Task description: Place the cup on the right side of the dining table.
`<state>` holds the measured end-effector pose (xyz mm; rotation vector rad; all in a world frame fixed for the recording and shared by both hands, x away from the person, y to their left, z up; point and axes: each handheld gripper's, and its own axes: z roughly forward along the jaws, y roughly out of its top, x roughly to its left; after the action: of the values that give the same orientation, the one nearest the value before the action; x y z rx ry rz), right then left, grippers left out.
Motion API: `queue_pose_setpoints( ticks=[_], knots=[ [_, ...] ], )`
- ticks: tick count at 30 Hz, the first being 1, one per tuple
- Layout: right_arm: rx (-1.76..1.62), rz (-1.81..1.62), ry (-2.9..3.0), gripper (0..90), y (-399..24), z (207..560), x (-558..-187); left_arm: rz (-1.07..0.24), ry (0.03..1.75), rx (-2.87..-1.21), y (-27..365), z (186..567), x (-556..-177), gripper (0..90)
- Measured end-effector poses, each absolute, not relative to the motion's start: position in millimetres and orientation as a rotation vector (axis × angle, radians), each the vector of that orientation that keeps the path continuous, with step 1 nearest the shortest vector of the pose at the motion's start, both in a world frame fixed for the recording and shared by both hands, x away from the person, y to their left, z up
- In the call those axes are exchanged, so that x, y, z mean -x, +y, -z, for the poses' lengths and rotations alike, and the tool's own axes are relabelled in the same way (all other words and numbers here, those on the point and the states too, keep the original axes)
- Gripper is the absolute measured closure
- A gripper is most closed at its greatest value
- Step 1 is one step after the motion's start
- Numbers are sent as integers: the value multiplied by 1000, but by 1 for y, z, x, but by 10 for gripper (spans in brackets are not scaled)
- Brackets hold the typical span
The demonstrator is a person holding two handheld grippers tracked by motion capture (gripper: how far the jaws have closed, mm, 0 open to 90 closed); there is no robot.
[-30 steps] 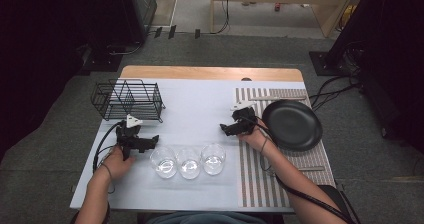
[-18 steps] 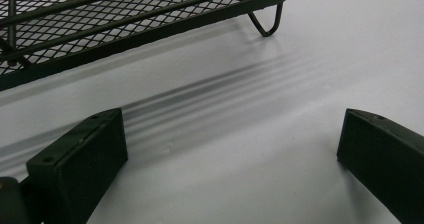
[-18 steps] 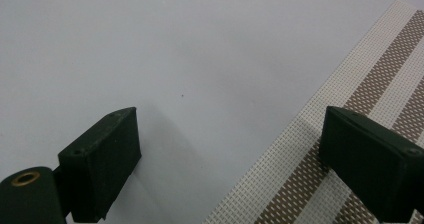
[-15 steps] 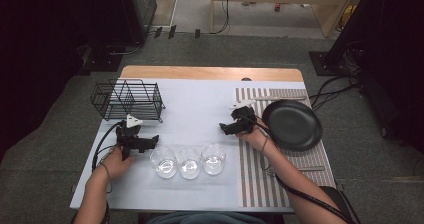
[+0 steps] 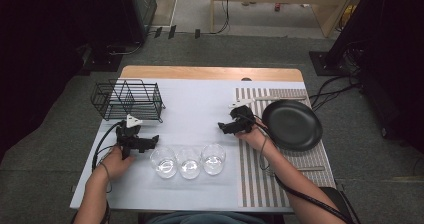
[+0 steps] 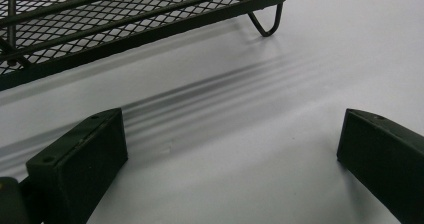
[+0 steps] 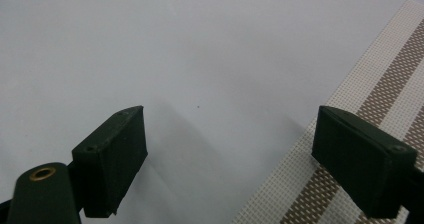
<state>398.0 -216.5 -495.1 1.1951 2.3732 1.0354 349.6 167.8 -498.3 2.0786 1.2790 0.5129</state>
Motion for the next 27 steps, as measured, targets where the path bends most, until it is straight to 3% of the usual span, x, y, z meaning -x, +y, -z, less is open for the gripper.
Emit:
queue_pose_setpoints(
  ticks=[27],
  knots=[
    [-1167, -1057, 2415, 142, -211, 485, -391, -513, 1279, -2079, 168, 498, -350, 0]
  ],
)
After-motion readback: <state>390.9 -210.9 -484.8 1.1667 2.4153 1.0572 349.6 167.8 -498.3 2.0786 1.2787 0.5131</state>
